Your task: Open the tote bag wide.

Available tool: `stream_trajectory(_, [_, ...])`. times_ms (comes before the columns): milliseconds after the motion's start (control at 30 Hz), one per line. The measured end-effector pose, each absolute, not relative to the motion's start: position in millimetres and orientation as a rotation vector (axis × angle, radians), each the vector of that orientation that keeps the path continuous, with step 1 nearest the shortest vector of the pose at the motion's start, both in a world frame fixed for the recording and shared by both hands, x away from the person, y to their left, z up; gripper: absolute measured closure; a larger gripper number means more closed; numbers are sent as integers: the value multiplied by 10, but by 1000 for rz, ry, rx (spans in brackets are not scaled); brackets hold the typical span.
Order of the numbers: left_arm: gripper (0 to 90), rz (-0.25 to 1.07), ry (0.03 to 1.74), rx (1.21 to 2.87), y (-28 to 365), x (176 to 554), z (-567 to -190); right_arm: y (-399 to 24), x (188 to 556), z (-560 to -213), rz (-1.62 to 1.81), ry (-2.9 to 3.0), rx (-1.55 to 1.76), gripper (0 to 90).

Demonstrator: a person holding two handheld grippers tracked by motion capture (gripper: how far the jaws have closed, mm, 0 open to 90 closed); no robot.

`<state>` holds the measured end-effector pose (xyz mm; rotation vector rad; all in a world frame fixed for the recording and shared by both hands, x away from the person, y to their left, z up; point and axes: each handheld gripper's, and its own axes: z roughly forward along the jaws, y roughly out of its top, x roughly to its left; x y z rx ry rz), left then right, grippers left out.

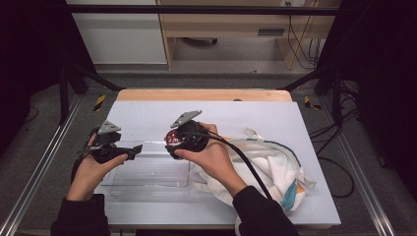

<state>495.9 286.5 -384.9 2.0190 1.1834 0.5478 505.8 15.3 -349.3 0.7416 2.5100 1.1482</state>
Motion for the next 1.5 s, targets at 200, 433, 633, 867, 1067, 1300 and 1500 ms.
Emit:
stream_trajectory(200, [77, 545, 1181, 2021, 2862, 4960, -3852, 195, 5027, -3572, 1166, 2516, 742, 259])
stream_trajectory(433, [77, 547, 1184, 2021, 2873, 4960, -3852, 207, 5017, -3638, 1171, 2518, 749, 259])
stream_trajectory(633, [76, 542, 1184, 2017, 2877, 4961, -3853, 228, 5014, -3711, 1193, 2519, 753, 259])
stream_trajectory(867, [76, 544, 1189, 2018, 2886, 4964, -3858, 222, 5027, -3804, 1191, 2529, 752, 259])
stream_trajectory(1067, [76, 544, 1190, 2017, 2888, 4963, -3858, 235, 5029, -3843, 1183, 2536, 745, 259])
stream_trajectory(1300, [75, 544, 1192, 2017, 2904, 4965, -3860, 234, 5040, -3913, 1166, 2539, 748, 259])
stream_trajectory(1500, [75, 543, 1196, 2016, 2908, 4967, -3864, 209, 5060, -3995, 1164, 2540, 766, 259])
